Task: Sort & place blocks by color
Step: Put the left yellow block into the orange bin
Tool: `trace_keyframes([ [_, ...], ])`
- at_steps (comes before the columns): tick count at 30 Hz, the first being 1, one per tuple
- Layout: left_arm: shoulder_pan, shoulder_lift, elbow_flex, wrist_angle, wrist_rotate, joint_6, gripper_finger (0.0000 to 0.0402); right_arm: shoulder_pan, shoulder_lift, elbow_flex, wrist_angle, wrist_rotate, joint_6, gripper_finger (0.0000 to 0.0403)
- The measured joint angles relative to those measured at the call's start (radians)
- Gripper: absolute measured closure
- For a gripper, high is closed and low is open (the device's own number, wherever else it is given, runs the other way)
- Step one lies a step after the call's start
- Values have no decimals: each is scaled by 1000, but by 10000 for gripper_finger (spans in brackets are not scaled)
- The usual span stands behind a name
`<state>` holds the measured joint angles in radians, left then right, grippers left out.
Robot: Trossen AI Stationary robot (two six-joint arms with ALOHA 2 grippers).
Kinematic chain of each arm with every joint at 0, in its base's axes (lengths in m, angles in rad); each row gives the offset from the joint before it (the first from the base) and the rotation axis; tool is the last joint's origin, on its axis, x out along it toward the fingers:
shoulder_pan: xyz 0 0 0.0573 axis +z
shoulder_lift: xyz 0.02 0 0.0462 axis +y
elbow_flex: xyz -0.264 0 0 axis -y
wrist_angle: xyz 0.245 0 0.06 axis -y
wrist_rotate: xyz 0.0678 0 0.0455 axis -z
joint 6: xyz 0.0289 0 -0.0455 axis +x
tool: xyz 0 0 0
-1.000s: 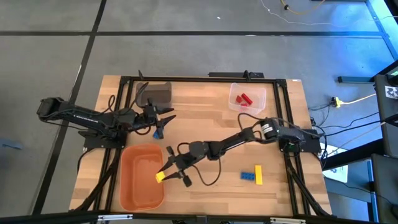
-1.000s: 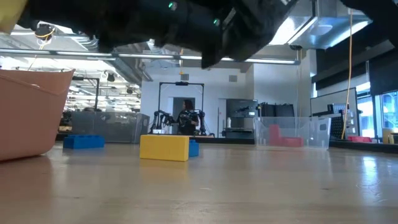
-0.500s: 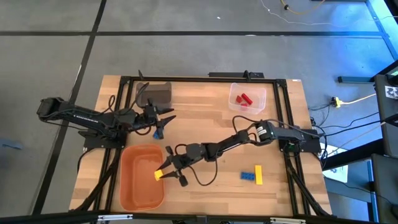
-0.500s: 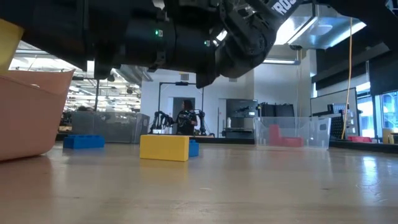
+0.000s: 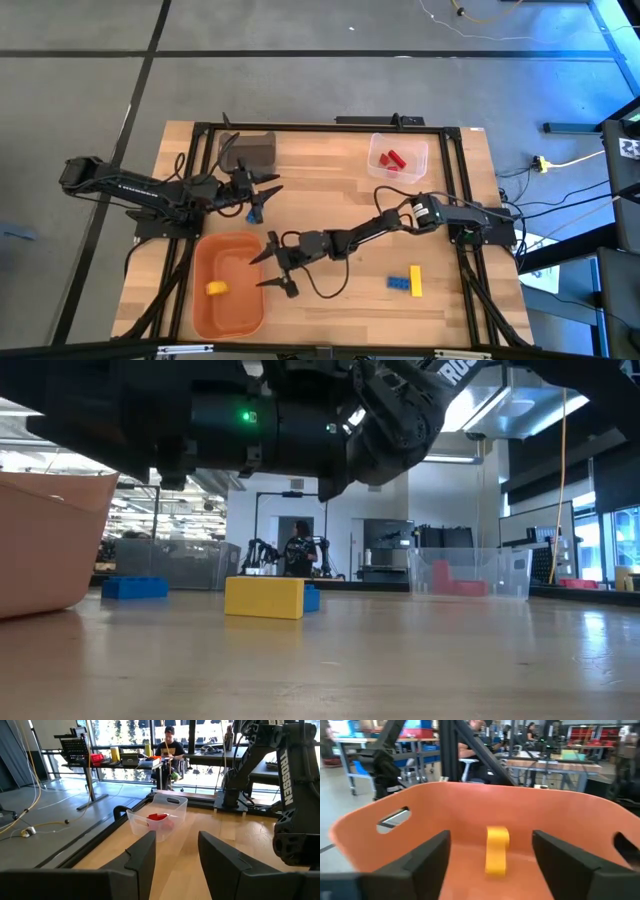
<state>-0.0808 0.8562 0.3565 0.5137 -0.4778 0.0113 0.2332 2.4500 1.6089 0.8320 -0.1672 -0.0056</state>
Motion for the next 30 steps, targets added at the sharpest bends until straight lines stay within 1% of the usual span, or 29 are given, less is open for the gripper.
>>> trace_keyframes([
  [2, 0, 0, 0, 0, 0, 0, 263, 0, 0, 0, -1, -17, 1, 93],
  [5, 0, 0, 0, -6, 0, 0, 263, 0, -6, 0, -10, -56, 1, 80],
  [9, 0, 0, 0, -7, 0, 0, 263, 0, -31, 0, -44, -65, 0, 82],
  [12, 0, 0, 0, -12, 0, 0, 263, -7, -59, -19, -87, -91, 0, 87],
  [14, 0, 0, 0, -16, 0, 0, 263, -14, -93, -49, -110, -101, -3, 89],
  [16, 0, 0, 0, -16, 0, 0, 263, -24, -149, -111, -107, -104, -5, 91],
  [18, 0, 0, 0, -19, 0, 0, 263, -36, -217, -204, -76, -88, -6, 93],
  [20, 0, 0, 0, -19, 0, 0, 263, -49, -291, -332, -20, -50, -8, 95],
  [22, 0, 0, 0, -19, 0, 1, 263, -60, -379, -487, 62, 17, -13, 97],
  [26, 0, 0, 0, -14, 0, 18, 263, -84, -580, -803, 260, 196, -45, 99],
  [30, 0, 0, 0, -6, 0, 18, 263, -114, -804, -1065, 419, 292, -46, 99],
])
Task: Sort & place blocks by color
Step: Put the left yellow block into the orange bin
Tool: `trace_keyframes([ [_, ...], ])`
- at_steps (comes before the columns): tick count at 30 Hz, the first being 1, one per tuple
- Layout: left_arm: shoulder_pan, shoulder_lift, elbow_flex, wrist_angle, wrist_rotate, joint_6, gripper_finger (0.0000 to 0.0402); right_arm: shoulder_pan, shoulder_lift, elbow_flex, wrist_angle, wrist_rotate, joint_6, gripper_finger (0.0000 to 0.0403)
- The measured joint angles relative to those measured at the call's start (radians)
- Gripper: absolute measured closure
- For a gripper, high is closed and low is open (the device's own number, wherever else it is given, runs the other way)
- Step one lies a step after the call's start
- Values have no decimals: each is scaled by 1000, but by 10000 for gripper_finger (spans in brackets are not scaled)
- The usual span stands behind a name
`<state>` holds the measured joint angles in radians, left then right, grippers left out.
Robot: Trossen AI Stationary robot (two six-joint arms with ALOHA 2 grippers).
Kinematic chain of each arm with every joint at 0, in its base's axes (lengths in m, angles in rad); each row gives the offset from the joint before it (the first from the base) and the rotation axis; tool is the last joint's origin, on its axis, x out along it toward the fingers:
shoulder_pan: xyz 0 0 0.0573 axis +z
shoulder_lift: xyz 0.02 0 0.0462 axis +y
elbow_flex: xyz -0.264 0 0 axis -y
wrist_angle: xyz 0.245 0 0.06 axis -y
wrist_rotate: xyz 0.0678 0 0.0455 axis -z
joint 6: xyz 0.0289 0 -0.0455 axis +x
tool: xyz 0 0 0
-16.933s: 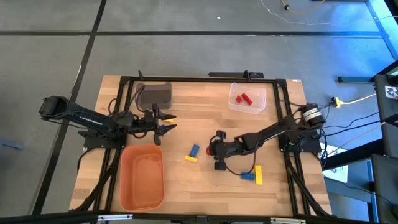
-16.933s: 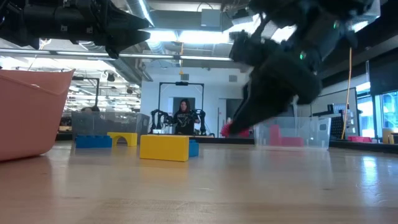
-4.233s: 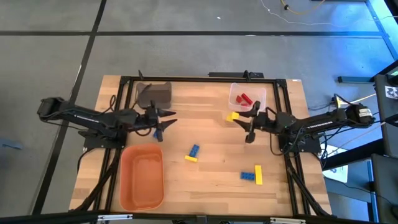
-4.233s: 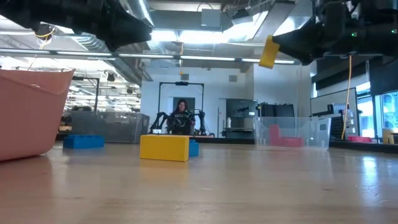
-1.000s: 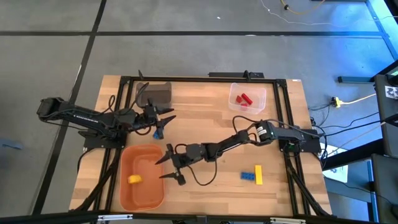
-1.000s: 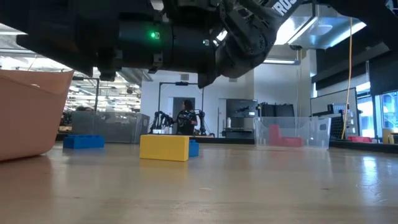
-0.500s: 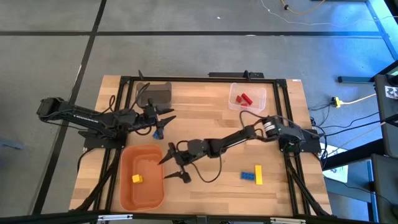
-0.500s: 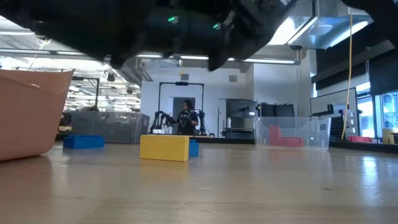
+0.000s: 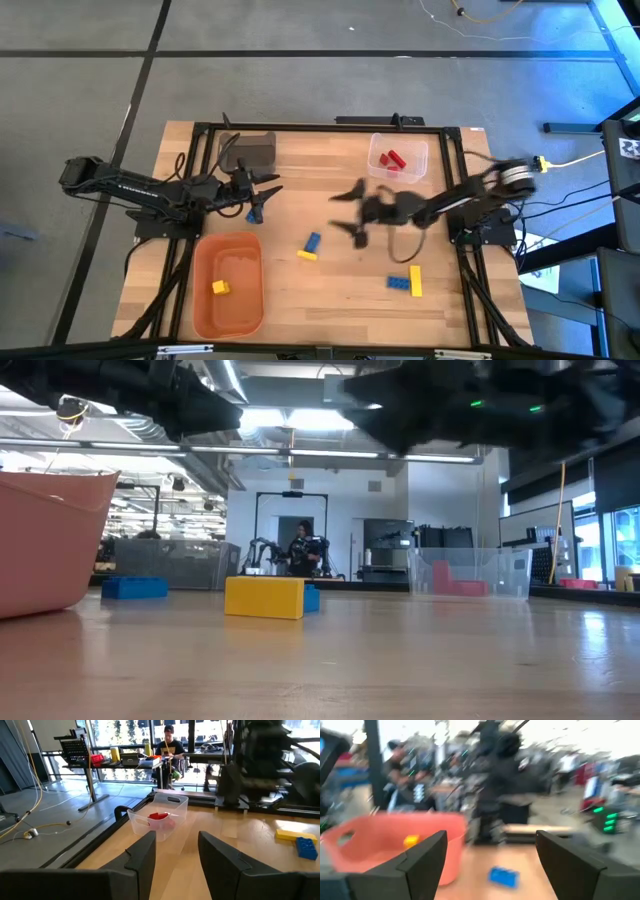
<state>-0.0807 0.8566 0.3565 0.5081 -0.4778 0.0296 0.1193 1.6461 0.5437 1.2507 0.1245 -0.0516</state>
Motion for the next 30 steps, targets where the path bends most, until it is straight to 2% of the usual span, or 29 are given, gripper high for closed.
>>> trace_keyframes([
  [4, 0, 0, 0, 1, 0, 0, 263, -22, -224, -176, 9, 40, 47, 99],
  [9, 0, 0, 0, 1, 21, -1, 263, -52, -454, -282, -88, 39, 149, 99],
  [12, 0, 0, 0, 2, 59, -1, 263, -79, -582, -278, -294, 1, 214, 99],
  [16, 0, 0, 0, 2, 76, -1, 263, -103, -726, -174, -761, -69, 246, 99],
  [19, 0, 0, 0, 1, 77, -1, 263, -100, -772, -115, -938, -27, 217, 99],
  [25, 0, 0, 0, -1, 77, -1, 263, -77, -784, -109, -883, -20, 128, 99],
  [30, 0, 0, 0, -1, 77, -2, 263, -75, -784, -109, -871, -20, 125, 99],
])
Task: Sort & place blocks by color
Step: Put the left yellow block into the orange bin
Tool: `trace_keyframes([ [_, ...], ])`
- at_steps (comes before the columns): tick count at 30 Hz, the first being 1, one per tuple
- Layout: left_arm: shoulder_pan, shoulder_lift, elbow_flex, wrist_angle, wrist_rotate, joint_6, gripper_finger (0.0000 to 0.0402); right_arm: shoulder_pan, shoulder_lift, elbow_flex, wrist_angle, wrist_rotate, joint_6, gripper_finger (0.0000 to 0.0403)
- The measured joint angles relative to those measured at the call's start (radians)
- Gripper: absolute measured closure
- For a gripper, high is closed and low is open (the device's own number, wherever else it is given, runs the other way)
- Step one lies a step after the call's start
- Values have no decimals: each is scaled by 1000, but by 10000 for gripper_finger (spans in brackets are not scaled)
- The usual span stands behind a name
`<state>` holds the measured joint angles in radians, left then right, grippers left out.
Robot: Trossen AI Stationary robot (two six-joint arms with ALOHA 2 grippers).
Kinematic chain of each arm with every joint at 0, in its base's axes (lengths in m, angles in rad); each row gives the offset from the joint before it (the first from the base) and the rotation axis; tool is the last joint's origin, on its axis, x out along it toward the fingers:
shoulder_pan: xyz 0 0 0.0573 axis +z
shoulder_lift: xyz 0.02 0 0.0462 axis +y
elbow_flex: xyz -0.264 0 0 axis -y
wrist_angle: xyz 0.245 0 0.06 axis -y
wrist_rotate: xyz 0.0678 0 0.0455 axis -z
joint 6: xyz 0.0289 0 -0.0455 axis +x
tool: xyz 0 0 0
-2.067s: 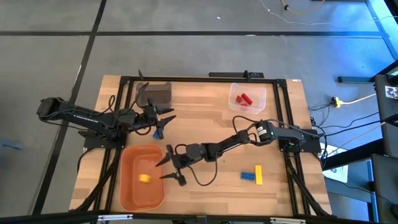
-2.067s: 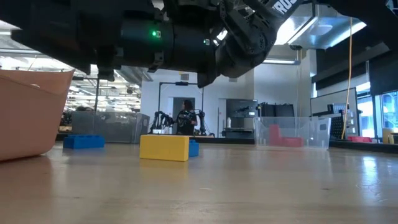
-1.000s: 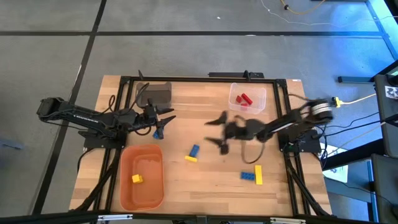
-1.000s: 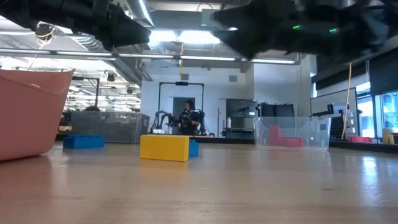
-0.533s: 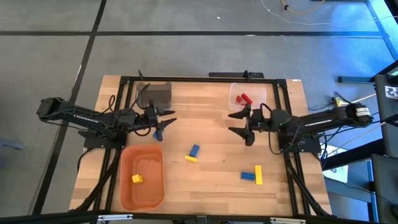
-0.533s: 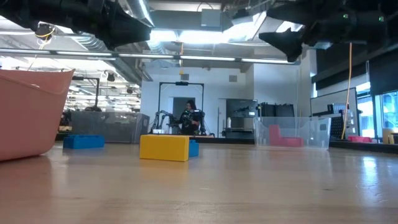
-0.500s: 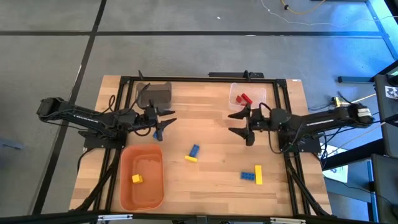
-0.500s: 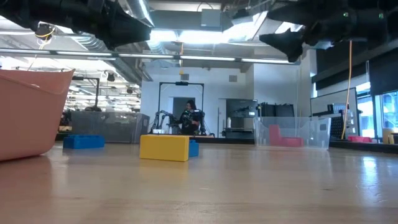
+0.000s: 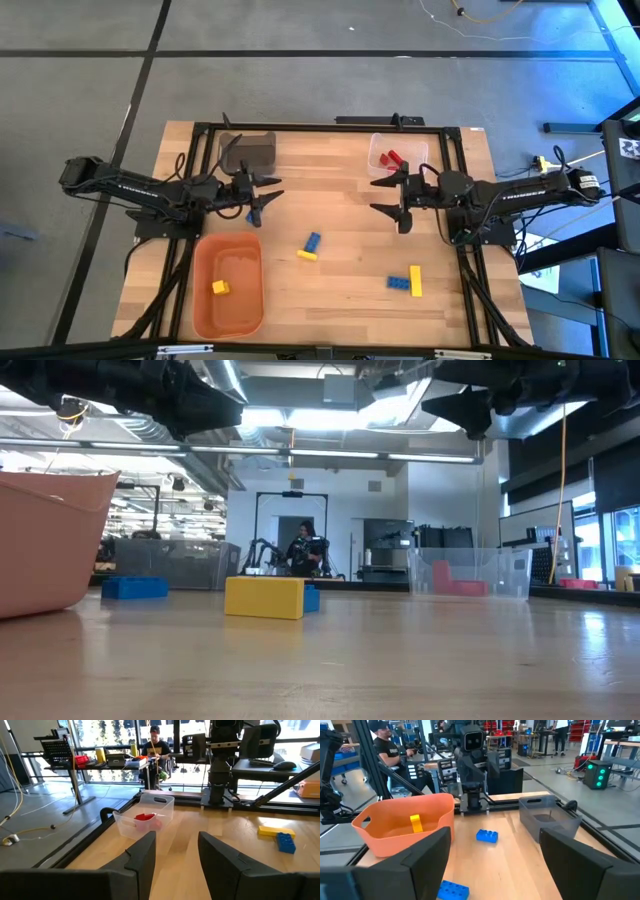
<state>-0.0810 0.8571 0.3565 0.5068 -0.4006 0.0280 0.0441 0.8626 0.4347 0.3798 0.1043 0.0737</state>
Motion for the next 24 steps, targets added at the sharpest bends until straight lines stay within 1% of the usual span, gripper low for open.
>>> trace_keyframes([
  [8, -1, 0, 0, 0, 9, -52, 263, 0, 1, 0, 2, 0, -1, 99],
  [10, 0, 3, 0, 4, 79, -90, 263, 0, 1, 0, 2, 0, -2, 99],
  [12, -2, 30, 1, 15, 190, -107, 263, 0, 1, 0, 2, 0, -3, 99],
  [13, -5, 52, 2, 16, 238, -112, 263, 0, 1, 0, 2, 0, -4, 99],
  [15, -23, 111, 23, 8, 284, -116, 263, 0, 1, 0, 3, 0, -5, 99],
  [19, -65, 275, 138, -41, 303, -76, 263, -1, 1, 0, 6, 21, -7, 99],
  [21, -88, 368, 214, -105, 320, -33, 263, -2, 1, 0, 4, 35, -7, 99],
  [24, -116, 499, 344, -218, 314, 6, 259, -2, 1, 0, -1, 35, -7, 99],
])
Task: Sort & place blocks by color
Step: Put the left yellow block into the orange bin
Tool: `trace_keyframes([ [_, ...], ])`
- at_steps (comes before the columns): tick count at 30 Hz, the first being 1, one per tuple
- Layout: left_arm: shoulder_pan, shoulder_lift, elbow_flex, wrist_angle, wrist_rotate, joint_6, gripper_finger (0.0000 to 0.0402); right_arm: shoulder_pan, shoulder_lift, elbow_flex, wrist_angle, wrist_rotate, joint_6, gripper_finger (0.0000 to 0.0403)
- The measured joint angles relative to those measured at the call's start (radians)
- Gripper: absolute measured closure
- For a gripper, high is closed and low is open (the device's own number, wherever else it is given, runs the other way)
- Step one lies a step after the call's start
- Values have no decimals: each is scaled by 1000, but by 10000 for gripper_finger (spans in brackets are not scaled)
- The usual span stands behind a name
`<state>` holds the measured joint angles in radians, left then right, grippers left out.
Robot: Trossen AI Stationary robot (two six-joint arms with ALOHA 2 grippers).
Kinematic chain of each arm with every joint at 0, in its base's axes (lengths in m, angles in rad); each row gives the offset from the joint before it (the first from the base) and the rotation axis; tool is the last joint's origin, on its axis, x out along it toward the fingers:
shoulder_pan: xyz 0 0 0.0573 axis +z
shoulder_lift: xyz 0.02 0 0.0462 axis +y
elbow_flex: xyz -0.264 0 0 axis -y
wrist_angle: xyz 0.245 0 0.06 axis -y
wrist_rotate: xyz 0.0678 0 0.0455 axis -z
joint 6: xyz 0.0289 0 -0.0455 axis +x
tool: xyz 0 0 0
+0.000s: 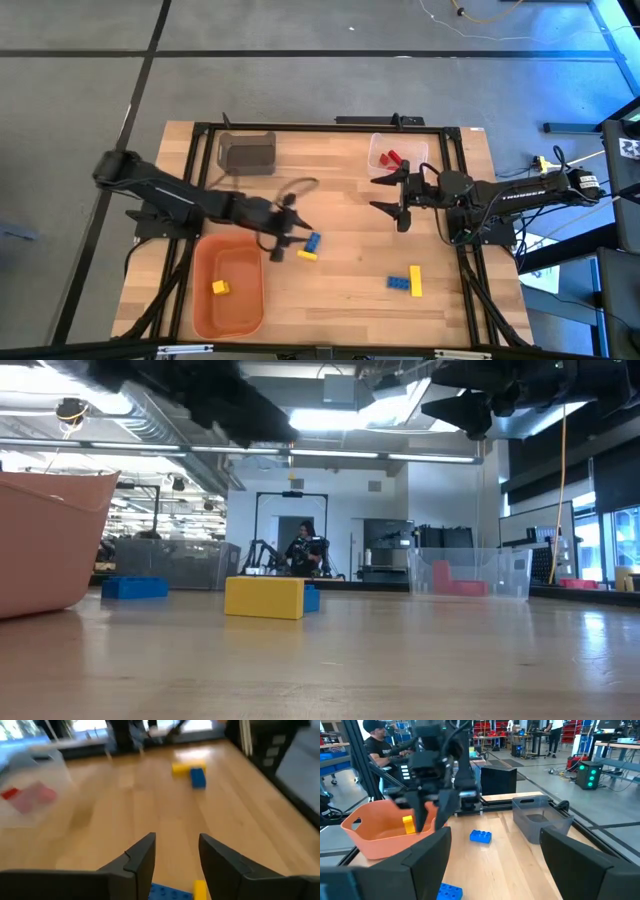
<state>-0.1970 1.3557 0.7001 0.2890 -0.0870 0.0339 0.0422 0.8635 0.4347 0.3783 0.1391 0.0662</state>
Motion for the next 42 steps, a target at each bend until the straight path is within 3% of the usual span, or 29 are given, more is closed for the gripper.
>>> trace_keyframes([
  [8, -40, 284, 316, -344, -1, 2, 217, 0, 0, 0, -7, 0, 0, 99],
  [15, -80, 429, 447, -647, -39, 3, 211, 0, 0, 0, -8, 0, -16, 99],
  [19, -72, 442, 457, -652, -90, 4, 211, 0, 0, 0, -9, 0, -19, 99],
  [26, -68, 442, 457, -654, -5, -20, 210, 0, 0, 0, -9, 0, -20, 99],
  [42, -76, 500, 456, -668, -3, 2, 214, 0, 2, 0, -14, 0, -19, 99],
])
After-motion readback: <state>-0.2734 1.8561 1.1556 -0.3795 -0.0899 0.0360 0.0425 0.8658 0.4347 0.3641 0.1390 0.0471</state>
